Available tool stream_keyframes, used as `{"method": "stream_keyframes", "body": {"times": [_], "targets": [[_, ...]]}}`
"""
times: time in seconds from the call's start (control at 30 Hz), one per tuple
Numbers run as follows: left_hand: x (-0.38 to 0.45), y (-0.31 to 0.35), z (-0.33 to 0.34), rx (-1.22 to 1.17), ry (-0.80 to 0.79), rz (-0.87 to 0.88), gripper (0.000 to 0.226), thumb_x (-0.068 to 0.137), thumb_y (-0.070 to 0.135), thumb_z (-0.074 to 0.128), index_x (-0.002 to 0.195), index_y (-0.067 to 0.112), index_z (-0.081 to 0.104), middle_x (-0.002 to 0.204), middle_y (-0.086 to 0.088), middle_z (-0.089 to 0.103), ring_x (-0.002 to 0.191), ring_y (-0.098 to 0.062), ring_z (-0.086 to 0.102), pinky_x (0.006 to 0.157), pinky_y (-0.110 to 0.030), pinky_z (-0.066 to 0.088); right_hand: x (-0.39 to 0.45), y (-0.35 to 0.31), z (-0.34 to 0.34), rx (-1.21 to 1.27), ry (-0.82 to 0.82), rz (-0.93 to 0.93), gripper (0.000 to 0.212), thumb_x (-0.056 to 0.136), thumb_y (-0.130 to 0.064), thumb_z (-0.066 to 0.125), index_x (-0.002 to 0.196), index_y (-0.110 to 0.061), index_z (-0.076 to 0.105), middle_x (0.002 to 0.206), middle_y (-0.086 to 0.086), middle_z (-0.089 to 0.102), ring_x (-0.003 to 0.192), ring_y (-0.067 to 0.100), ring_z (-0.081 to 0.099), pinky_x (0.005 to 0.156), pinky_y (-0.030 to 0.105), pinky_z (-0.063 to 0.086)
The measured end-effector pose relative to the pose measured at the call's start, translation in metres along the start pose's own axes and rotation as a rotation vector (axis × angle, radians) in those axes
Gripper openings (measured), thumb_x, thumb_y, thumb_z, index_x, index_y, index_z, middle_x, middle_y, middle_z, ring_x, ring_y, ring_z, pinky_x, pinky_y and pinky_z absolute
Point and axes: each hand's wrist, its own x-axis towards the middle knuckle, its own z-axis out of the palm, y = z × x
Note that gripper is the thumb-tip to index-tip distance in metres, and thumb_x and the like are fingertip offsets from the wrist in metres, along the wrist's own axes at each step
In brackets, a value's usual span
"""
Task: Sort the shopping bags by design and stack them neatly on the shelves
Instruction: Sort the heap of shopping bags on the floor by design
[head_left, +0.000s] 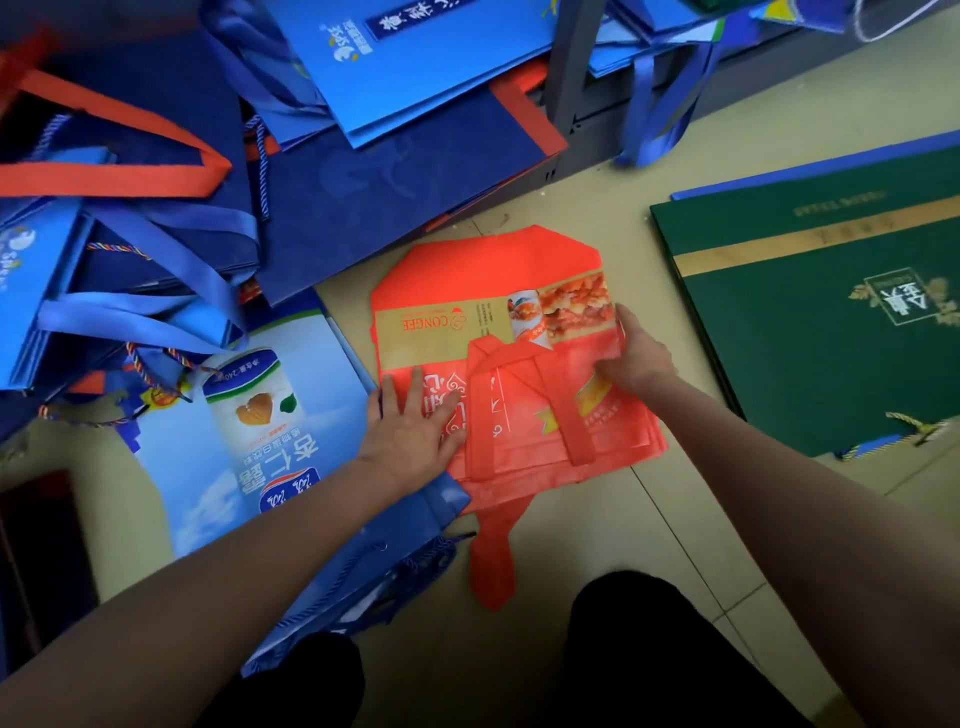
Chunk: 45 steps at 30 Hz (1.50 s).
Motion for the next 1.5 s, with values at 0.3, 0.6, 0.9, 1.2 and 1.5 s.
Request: {"method": "stream_keyframes", "body": {"times": [0.3, 0.6, 0.9, 1.2, 1.5], "targets": [[0.008, 0.003, -0.014, -0.037, 0.008, 0.131, 0.055, 0.098, 0.053, 0.014, 0.15, 0.035, 0.007, 0.158, -0.009, -0.01, 0.145, -0.033, -0.002, 0.114, -0.049, 0.0, 0.014, -0.007, -0.039, 0.108, 0.318, -0.253, 0.073, 0.085, 0.004, 0.048, 0.148, -0.024, 0.025, 0.125, 0.025, 0.052, 0.117, 0.04, 0.047, 0.099, 0.044, 0.039], [-0.01, -0.042, -0.05, -0.026, 0.551, 0.258, 0.052, 0.081, 0.014, 0.05, 0.132, 0.007, 0.049, 0.14, -0.022, 0.042, 0.124, -0.035, 0.045, 0.102, -0.046, 0.034, -0.014, -0.053, -0.004, -0.01, 0.251, -0.597, 0.061, 0.083, 0.0, 0.055, 0.141, -0.006, 0.038, 0.14, 0.026, 0.031, 0.128, 0.044, 0.031, 0.108, 0.043, 0.024], [-0.048, -0.189, -0.096, -0.071, 0.844, -0.415, 0.06, 0.08, 0.02, 0.053, 0.138, 0.007, 0.043, 0.148, -0.025, 0.028, 0.137, -0.043, 0.026, 0.107, -0.055, 0.021, -0.065, -0.196, 0.025, 0.212, 0.039, -0.831, 0.065, 0.084, 0.004, 0.055, 0.143, -0.009, 0.032, 0.133, 0.02, 0.037, 0.122, 0.03, 0.044, 0.105, 0.029, 0.031], [-0.082, -0.287, -0.119, -0.272, 0.721, -0.701, 0.093, 0.081, 0.056, 0.061, 0.151, 0.03, 0.005, 0.156, -0.023, -0.003, 0.138, -0.047, 0.014, 0.108, -0.061, 0.013, -0.079, -0.243, 0.06, 0.41, -0.02, -0.662, 0.062, 0.085, -0.004, 0.061, 0.14, -0.01, 0.035, 0.134, 0.018, 0.036, 0.099, 0.024, 0.048, 0.096, 0.052, 0.045], [-0.084, -0.307, -0.105, -0.109, 0.674, -0.719, 0.028, 0.096, 0.018, 0.044, 0.108, 0.002, 0.064, 0.102, -0.03, 0.063, 0.097, -0.046, 0.059, 0.08, -0.044, 0.045, -0.089, -0.252, 0.058, 0.452, -0.112, -0.656, 0.064, 0.085, -0.005, 0.061, 0.141, -0.018, 0.032, 0.13, 0.012, 0.044, 0.104, 0.038, 0.057, 0.08, 0.048, 0.054]]}}
